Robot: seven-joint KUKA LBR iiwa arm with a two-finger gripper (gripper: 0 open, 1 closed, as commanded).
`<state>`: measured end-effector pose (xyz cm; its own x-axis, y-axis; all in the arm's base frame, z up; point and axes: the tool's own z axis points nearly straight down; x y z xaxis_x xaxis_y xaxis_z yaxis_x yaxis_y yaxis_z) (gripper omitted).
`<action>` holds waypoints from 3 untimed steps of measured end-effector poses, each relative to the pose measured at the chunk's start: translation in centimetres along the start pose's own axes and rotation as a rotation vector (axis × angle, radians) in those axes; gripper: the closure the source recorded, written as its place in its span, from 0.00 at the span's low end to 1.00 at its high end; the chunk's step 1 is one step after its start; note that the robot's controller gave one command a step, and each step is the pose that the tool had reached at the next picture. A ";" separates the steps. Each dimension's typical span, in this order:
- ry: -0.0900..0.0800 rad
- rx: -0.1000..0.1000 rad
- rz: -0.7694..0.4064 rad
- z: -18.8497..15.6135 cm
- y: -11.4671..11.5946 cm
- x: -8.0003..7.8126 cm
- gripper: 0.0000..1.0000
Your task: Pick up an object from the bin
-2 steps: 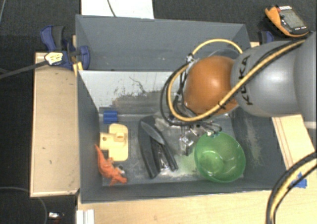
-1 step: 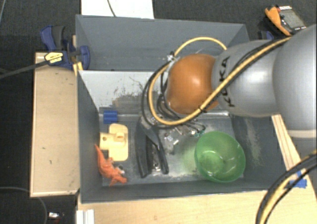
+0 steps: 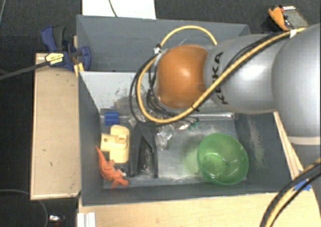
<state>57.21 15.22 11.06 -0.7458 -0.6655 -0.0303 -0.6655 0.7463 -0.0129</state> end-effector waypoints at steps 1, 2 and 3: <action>-0.019 0.001 0.022 2.8 -3.6 4.6 0.00; -0.021 0.008 -0.241 3.2 -3.8 4.5 0.00; -0.027 0.005 -0.137 3.6 -4.9 2.8 0.00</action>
Offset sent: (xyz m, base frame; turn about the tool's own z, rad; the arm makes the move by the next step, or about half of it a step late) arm -0.0112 -0.0226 -0.0406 -0.6215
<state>58.46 9.77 7.48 -0.6466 -0.7608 -0.0551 -0.7609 0.6484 -0.0238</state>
